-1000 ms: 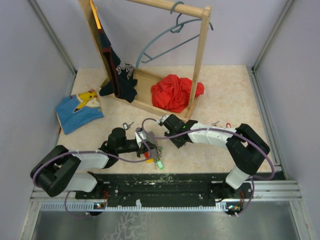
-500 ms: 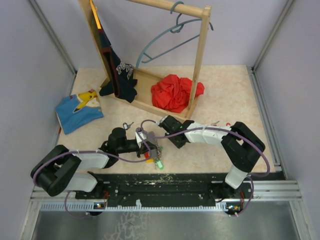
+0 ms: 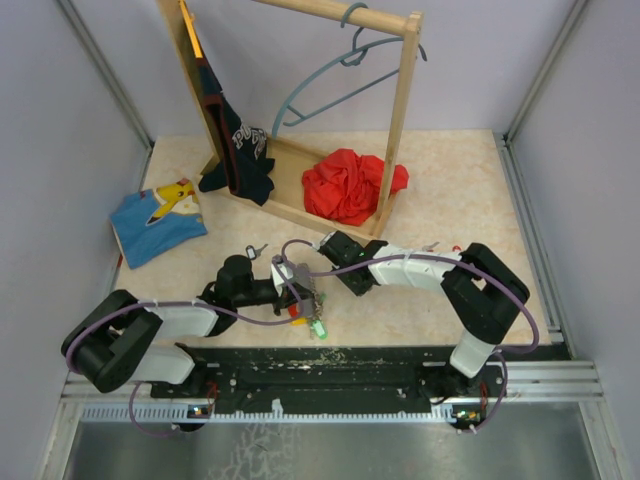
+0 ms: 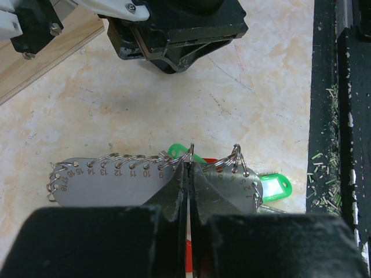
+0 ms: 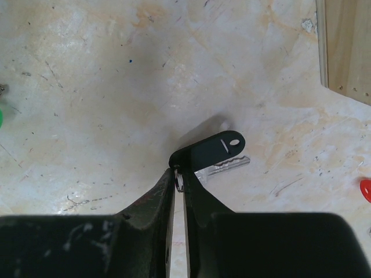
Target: Put the keys on the keyring
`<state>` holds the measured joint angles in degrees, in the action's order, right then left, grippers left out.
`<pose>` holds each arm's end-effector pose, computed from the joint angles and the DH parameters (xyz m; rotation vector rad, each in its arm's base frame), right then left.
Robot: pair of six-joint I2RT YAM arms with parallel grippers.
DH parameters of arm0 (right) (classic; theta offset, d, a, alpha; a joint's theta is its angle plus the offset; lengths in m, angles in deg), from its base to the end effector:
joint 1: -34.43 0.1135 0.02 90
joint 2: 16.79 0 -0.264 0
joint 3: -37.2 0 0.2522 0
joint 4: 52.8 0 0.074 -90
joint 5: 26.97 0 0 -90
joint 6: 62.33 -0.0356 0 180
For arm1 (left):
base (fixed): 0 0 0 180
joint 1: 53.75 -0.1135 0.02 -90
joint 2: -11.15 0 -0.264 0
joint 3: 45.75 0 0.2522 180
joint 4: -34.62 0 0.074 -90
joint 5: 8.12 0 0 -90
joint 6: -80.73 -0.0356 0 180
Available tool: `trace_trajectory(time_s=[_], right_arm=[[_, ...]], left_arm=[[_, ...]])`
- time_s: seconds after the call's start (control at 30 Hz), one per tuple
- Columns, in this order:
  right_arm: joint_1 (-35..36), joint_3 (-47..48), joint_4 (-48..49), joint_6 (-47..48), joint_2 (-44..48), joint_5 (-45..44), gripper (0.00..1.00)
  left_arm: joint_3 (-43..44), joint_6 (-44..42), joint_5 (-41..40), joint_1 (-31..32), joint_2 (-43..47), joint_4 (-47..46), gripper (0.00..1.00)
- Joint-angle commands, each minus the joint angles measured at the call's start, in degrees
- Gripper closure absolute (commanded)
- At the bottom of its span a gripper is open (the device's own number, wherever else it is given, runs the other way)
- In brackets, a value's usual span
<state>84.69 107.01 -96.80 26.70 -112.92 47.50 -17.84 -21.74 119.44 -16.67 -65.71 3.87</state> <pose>0.2060 0.2328 0.1622 -1.0734 2.4936 -0.1302 0.1646 -0.1516 0.1485 1.1986 1.5013 -0.9075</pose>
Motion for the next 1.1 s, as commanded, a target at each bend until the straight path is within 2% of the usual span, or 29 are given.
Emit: trace_trajectory(time_s=[0.0, 0.2, 0.3, 0.87, 1.07], right_arm=[[0.6, 2.6, -1.8, 0.4, 0.6, -1.0, 0.90], [0.5, 2.6, -2.2, 0.4, 1.0, -0.6, 0.93], [0.5, 2.5, -2.2, 0.6, 1.0, -0.6, 1.00], [0.6, 0.9, 2.0, 2.5, 8.4, 4.3, 1.00], [0.5, 3.1, -1.6, 2.3, 5.0, 3.3, 1.00]], left_arm=[[1.4, -0.7, 1.2, -0.2, 0.1, -1.2, 1.00], [1.4, -0.7, 1.2, -0.2, 0.2, -1.2, 1.00], [1.4, -0.7, 1.1, -0.2, 0.3, -1.2, 1.00], [0.8, -1.0, 0.7, -0.2, 1.2, -1.7, 1.00], [0.6, -0.9, -0.4, -0.2, 1.7, -1.7, 1.00]])
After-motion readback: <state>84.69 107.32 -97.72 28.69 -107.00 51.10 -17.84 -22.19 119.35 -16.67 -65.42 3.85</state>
